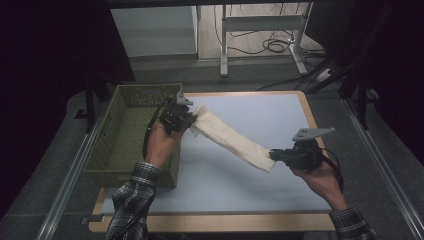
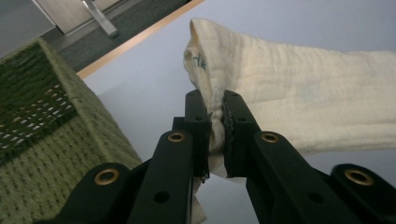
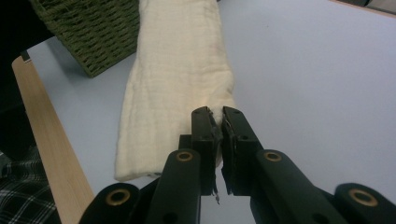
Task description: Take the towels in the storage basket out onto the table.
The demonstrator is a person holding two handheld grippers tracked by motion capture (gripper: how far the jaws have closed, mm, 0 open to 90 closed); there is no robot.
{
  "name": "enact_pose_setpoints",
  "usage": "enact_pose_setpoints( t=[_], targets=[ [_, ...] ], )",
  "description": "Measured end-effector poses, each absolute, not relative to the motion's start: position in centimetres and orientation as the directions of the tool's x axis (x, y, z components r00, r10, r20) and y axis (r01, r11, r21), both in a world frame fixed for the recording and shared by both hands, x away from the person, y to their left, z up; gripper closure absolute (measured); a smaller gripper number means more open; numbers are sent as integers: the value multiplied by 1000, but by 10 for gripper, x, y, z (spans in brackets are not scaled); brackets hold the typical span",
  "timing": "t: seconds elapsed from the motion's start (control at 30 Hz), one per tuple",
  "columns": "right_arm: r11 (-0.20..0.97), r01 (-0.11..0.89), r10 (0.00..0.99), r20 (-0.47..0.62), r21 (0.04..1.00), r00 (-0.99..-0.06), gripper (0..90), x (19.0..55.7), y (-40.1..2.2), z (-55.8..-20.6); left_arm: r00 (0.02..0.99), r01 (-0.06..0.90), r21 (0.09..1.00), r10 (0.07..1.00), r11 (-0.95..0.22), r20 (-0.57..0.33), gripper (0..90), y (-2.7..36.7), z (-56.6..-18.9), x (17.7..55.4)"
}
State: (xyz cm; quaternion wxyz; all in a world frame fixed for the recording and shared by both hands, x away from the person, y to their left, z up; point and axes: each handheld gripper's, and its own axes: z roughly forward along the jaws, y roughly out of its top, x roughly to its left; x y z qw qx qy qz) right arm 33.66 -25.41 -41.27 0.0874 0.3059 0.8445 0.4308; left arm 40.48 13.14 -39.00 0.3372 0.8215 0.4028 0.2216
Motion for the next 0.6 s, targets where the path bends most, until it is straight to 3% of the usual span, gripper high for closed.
enact_pose_setpoints(
  t=[0.6],
  targets=[
    [442,451,550,163,775,-819,841,369,-199,-404,507,511,732,845,-451,167,828,160,-367,452]
  ],
)
